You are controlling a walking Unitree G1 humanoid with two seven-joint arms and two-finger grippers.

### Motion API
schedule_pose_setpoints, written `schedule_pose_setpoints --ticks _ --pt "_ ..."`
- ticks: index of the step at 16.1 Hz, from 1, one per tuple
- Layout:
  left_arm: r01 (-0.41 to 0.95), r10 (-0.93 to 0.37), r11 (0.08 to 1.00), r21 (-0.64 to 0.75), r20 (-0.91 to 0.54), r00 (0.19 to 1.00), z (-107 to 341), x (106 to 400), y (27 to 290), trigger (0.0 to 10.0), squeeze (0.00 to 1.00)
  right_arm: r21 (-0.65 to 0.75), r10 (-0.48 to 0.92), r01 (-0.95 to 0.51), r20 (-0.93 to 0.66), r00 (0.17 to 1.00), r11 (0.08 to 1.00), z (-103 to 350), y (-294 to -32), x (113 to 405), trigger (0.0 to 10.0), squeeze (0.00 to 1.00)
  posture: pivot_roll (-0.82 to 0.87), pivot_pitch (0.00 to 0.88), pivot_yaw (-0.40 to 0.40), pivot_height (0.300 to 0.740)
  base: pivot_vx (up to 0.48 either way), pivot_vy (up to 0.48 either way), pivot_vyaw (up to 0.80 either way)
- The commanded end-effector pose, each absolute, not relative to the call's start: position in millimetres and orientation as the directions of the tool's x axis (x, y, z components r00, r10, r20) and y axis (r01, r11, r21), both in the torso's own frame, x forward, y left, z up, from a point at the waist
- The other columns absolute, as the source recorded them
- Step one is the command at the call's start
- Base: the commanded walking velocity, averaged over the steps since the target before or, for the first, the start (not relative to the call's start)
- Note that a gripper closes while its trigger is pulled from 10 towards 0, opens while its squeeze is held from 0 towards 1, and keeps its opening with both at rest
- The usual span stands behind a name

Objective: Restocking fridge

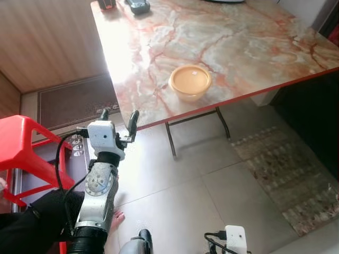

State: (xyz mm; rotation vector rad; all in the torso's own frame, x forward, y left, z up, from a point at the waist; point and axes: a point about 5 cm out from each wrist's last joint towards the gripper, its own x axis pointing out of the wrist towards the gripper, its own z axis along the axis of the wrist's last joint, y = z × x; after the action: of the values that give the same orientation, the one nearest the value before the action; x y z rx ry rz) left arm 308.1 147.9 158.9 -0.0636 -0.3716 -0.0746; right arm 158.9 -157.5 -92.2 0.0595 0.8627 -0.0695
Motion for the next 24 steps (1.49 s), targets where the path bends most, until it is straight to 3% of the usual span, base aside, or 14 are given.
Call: schedule_pose_setpoints --ticks 1,4,11,15,24 --pt "0.093 -0.067 0.994 -0.052 0.372 0.926 164.5 307.5 149.6 10.0 0.0 0.03 -0.046 0.115 -0.796 0.603 0.993 -98.9 -156.7 143.7 10.0 0.0 -0.01 0.231 0.036 0.74 0.259 0.0 0.0" --pt "0.108 -0.08 0.992 -0.06 0.36 0.93 167.5 308.0 148.7 10.0 0.0 0.081 -0.08 0.229 -0.784 0.616 0.97 -97.3 -160.1 146.8 10.0 0.0 -0.01 0.227 0.036 0.74 0.268 0.0 0.0" --pt "0.128 -0.097 0.99 -0.066 0.348 0.932 169.3 309.4 146.0 10.0 0.0 0.122 -0.081 0.255 -0.745 0.662 0.959 -92.0 -160.7 156.9 10.0 0.0 -0.01 0.221 0.044 0.74 0.266 0.0 0.0" --pt "0.135 -0.104 0.989 -0.059 0.363 0.926 174.2 310.1 144.3 10.0 0.0 0.11 -0.108 0.256 -0.699 0.707 0.96 -74.9 -192.7 191.2 10.0 0.0 -0.01 0.208 0.044 0.74 0.264 0.0 -0.4" --pt "0.188 -0.152 0.98 -0.06 0.379 0.913 180.1 306.8 136.2 10.0 0.0 0.109 -0.094 0.24 -0.709 0.699 0.965 -76.0 -191.0 190.4 10.0 0.0 0.0 0.212 0.041 0.74 0.205 0.0 0.0"
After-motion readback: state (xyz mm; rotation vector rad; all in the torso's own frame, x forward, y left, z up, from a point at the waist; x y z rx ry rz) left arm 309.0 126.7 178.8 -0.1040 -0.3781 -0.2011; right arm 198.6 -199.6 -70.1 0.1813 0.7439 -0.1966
